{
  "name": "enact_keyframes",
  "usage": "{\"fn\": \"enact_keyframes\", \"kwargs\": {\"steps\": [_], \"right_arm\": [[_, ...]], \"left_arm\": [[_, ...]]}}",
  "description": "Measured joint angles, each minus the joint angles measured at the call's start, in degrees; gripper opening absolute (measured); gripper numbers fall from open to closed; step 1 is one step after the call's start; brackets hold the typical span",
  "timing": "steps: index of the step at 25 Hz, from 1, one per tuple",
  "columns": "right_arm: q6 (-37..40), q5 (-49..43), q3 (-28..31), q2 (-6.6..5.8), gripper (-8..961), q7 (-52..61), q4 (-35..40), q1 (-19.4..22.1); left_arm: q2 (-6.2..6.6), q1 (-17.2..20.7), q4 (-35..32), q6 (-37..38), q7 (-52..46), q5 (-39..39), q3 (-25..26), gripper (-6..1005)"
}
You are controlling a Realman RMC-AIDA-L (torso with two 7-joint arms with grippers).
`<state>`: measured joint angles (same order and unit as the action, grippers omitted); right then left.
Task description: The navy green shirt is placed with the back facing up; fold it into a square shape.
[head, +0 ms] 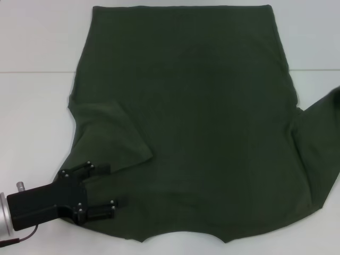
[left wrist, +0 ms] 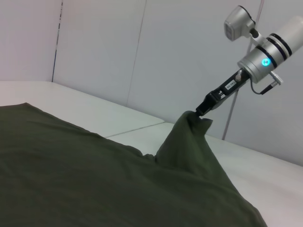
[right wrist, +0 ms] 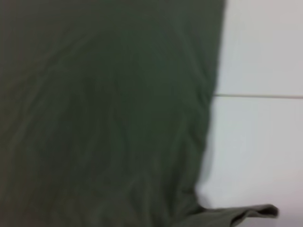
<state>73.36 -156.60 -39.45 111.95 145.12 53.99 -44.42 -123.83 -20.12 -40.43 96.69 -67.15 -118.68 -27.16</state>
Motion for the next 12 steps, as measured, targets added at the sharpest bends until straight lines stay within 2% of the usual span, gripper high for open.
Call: {"fn": "enact_keyframes", "kwargs": {"steps": [12], "right_arm": [[1.9,-0.8,-10.2,3.85,24,1.3,-0.6,-8.4]], "left_arm": [[0.0,-0.1,0.0,0.0,0.0,-0.1,0.0,919]]}}
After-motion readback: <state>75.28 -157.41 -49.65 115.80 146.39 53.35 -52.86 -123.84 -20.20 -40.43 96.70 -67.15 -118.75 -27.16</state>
